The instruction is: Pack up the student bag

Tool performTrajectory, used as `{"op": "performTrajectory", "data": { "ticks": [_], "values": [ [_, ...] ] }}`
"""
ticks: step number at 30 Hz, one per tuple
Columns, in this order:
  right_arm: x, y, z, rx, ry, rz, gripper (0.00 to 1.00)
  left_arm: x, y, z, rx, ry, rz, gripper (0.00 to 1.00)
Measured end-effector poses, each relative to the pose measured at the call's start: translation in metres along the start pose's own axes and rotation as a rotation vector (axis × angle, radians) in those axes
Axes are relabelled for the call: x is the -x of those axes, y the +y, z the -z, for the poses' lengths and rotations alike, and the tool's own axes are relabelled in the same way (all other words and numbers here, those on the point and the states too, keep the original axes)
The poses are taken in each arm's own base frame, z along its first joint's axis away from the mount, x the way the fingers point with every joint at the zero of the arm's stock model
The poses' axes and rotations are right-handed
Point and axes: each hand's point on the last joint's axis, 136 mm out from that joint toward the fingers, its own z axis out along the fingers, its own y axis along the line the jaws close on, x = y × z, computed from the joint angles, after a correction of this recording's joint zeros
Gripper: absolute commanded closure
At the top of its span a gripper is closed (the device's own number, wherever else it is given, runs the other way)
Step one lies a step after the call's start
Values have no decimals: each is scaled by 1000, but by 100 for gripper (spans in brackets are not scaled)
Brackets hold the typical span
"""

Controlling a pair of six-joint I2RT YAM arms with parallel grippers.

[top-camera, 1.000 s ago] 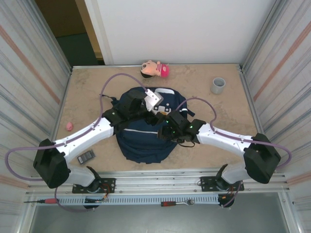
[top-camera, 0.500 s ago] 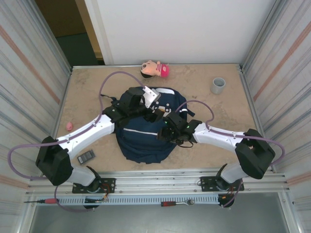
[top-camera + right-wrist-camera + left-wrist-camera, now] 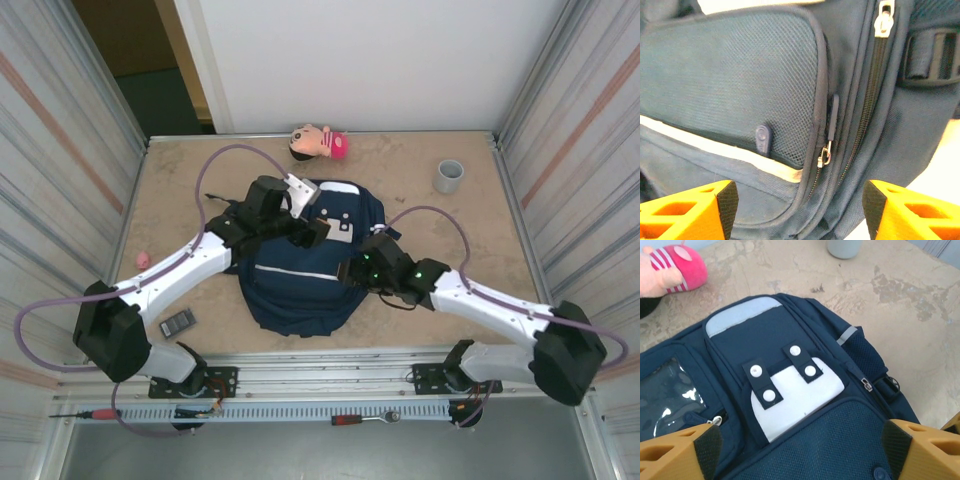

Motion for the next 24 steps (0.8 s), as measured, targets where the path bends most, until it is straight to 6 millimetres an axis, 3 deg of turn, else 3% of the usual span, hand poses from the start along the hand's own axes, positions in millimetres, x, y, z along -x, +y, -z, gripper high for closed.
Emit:
{"op": "performTrajectory", "data": {
  "ticks": [5, 12, 19, 24],
  "values": [
    [21, -7, 22, 32, -111, -29, 31, -9, 13, 2, 9, 32, 19, 14],
    [31, -39, 43, 30, -216, -80, 30, -15, 32, 5, 12, 50, 58, 15],
    [47, -49, 61, 68, -274, -142, 28, -24, 11, 7, -111, 84, 19, 21],
    [53, -61, 63, 70, -259, -171, 28, -30, -17, 11, -271, 89, -111, 22]
  ]
}}
